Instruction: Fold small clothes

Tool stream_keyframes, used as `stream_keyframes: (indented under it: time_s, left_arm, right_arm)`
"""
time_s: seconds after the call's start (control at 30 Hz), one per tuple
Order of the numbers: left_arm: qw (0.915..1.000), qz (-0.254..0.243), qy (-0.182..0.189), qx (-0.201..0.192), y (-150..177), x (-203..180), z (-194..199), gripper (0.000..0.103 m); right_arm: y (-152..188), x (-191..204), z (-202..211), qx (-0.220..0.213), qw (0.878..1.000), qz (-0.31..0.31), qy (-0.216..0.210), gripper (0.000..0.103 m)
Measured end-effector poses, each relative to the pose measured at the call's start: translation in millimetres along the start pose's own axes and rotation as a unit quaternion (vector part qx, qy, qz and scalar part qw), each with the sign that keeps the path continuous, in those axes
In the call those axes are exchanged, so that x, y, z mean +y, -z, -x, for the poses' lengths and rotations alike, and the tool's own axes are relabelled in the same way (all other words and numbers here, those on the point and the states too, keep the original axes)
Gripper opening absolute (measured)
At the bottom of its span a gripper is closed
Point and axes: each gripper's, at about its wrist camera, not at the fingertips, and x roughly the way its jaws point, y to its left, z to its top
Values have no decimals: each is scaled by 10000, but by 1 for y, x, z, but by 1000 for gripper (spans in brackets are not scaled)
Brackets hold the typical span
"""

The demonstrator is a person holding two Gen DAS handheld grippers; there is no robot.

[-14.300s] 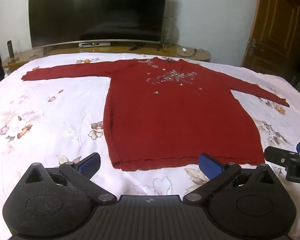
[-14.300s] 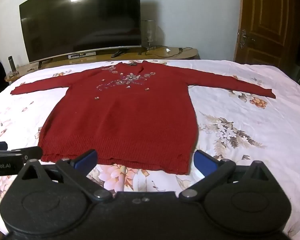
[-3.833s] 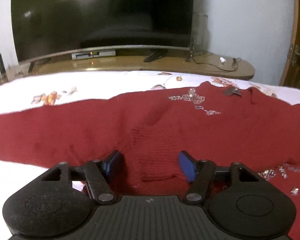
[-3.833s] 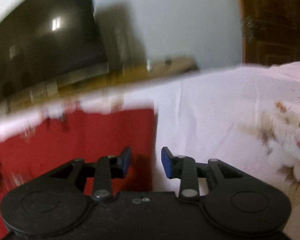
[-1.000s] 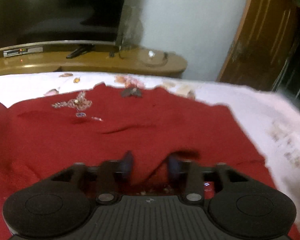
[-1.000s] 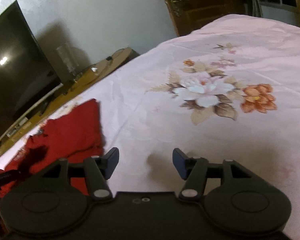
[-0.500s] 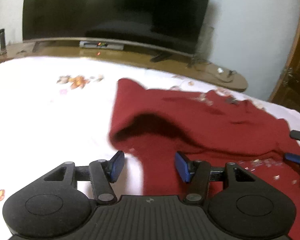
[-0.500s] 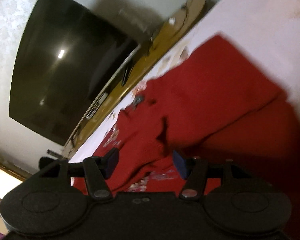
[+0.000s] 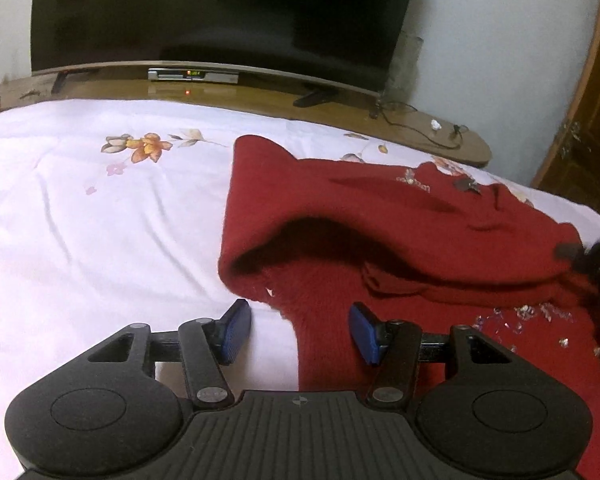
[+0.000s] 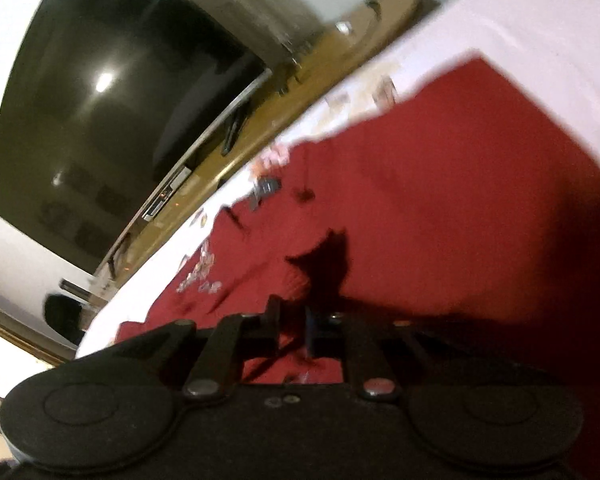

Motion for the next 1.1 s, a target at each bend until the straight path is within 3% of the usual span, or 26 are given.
stream_keyframes:
  time_s: [0.23,0.33,0.37,0.43,0.6,0.63,0.83,0.9,1.0,1.1]
  left_arm:
    - [9999,-152,-48,-13,0,-5,-1,55]
    - [9997,-218,-67,7,-2,-8,-2,52]
    - [9997,-231,-92,9,-2,-8,-2,42]
    - [9997,-217,-106,31,-4,-7,-2,37]
    - [9997,-203,-82,65,-8,-3,-2,27]
    - [9998,-197,-50,46,-8,-3,-1,20]
    - [9992,-403,-72,28,-12,-13,-9,19]
    - [9997,-246,18,-69,-15,-10,-8,3]
    - [9990,46,123,-421,-13,-2,4,4]
    - [9985,265,220,-434,-9,6,5,4]
  right_arm:
    - [-36,11,64,-1108,9866,1172,238,10]
    - [-52,-7,61,-953,9861,1212,620,11]
    - [-54,-14,58,-829,9870,1194,684,11]
    - [-51,-20,53,-663,9874,1228,741,11]
    - [-38,-20,68,-702,9880,1256,567,11]
    - [-37,-16,63,-715,9877,1289,512,11]
    - [-41,9,68,-702,9844,1598,209,11]
    - [-41,10,66,-653,9849,1589,190,11]
    - [-43,9,72,-783,9852,1517,168,11]
    - [-46,6,83,-968,9842,1479,84,11]
